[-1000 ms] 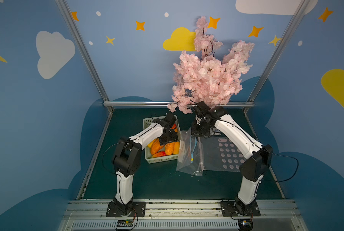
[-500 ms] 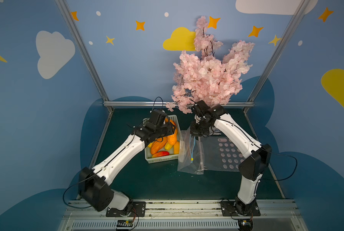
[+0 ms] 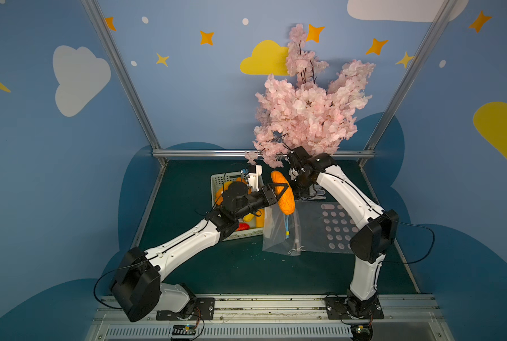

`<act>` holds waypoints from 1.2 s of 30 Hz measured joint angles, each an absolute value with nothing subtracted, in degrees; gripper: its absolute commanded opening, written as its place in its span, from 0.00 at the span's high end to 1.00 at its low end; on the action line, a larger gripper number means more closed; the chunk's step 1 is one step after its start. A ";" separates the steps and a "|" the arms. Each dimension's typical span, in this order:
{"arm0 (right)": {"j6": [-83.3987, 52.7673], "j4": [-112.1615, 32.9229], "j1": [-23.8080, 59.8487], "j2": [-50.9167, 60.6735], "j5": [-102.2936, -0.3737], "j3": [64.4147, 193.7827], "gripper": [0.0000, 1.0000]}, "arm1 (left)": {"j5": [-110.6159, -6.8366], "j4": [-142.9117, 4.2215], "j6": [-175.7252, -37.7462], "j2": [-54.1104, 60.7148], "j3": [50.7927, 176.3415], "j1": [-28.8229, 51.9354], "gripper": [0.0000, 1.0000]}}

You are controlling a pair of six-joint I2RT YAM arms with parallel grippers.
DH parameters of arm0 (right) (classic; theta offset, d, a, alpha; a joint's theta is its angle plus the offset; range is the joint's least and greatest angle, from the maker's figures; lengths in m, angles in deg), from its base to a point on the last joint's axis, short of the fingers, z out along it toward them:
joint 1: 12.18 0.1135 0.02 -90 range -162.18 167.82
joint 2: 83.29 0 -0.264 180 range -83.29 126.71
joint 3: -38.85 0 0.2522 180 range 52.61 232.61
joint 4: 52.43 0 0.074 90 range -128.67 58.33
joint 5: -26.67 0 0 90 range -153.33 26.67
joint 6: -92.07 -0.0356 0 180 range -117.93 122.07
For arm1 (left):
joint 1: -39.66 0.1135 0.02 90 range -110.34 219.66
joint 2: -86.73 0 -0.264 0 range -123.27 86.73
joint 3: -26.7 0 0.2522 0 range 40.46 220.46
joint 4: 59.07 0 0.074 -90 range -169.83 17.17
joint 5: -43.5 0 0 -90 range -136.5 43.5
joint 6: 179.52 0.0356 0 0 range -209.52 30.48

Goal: Place the mango in a zip-top bag and seal the zipper
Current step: Place the mango in the zipper food storage bag.

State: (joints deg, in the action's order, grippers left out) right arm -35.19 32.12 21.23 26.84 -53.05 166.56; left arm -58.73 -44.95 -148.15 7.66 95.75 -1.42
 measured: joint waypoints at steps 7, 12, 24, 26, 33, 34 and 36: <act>-36.13 32.12 20.77 26.88 -49.46 167.15 1.00 | -56.65 -35.29 -149.33 9.11 89.24 -3.20 0.95; -38.03 33.23 19.81 27.04 -45.66 170.28 1.00 | -52.08 -36.27 -145.20 11.93 88.43 -6.21 0.97; -40.58 35.59 19.15 27.04 -42.23 171.65 1.00 | -41.59 -34.68 -136.54 12.60 86.50 -7.85 0.97; -40.56 35.77 19.15 27.04 -42.25 171.63 1.00 | -41.07 -34.35 -136.37 12.60 86.50 -7.74 0.97; -40.54 35.77 19.15 27.01 -42.27 171.41 1.00 | -39.91 -34.68 -136.26 13.70 86.50 -7.46 0.97; -40.54 35.77 19.15 26.99 -42.27 171.26 1.00 | -39.60 -34.63 -136.30 14.16 86.50 -7.20 0.97; -40.54 35.77 19.15 26.97 -42.30 170.87 1.00 | -39.16 -34.83 -136.45 15.29 86.61 -6.50 0.97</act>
